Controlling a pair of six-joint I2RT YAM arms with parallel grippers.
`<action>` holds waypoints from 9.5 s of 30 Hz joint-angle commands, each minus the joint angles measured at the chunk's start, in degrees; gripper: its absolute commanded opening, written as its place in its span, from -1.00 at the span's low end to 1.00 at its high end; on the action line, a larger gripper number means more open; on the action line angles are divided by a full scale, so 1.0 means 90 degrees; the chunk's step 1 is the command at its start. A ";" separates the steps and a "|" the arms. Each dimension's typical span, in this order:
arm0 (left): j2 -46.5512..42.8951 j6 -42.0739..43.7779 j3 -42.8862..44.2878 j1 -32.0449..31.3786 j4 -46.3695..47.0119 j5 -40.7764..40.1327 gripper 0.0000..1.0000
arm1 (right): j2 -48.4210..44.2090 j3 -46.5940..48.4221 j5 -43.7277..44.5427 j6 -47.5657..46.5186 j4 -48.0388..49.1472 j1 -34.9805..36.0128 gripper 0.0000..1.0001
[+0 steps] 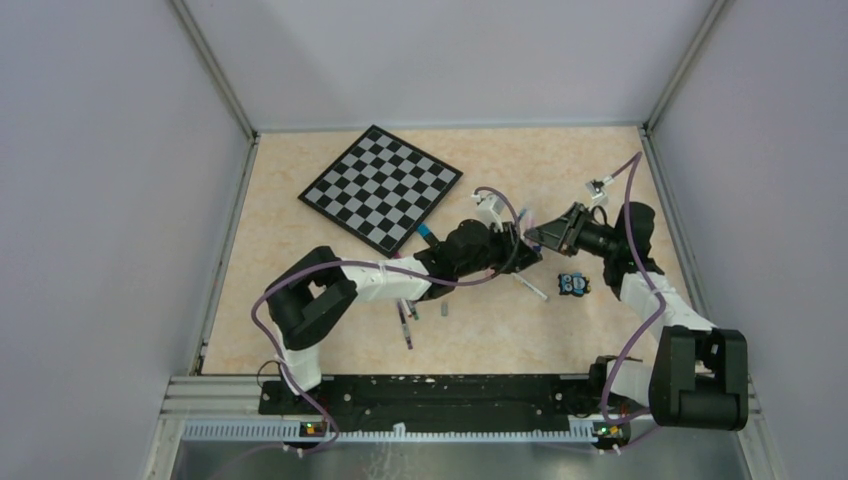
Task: Open the pen caps
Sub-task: Open the pen cap from the pen, then place the pen cap at the center of the board, then place the pen at the center of the board, then pick up the pen from the center of the board.
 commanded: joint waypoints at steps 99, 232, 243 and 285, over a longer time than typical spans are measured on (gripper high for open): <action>-0.2435 0.5296 -0.1148 0.0141 -0.3718 0.3684 -1.00 | -0.0156 0.1570 -0.2593 -1.2098 -0.7535 0.2117 -1.00; -0.5526 0.2306 -0.3634 -0.0858 -0.2602 -0.3921 0.37 | 0.1143 -0.0792 0.1894 -0.2147 -0.0090 -0.0322 -0.60; -0.5602 0.2271 -0.3653 -0.0856 -0.2693 -0.3954 0.36 | 0.1139 -0.0731 0.1648 -0.2142 -0.0138 -0.0362 -0.42; -0.6940 0.2422 -0.4457 -0.0812 -0.2138 -0.3537 0.97 | 0.0629 0.2212 0.1432 -0.8044 -0.4765 -0.0509 0.44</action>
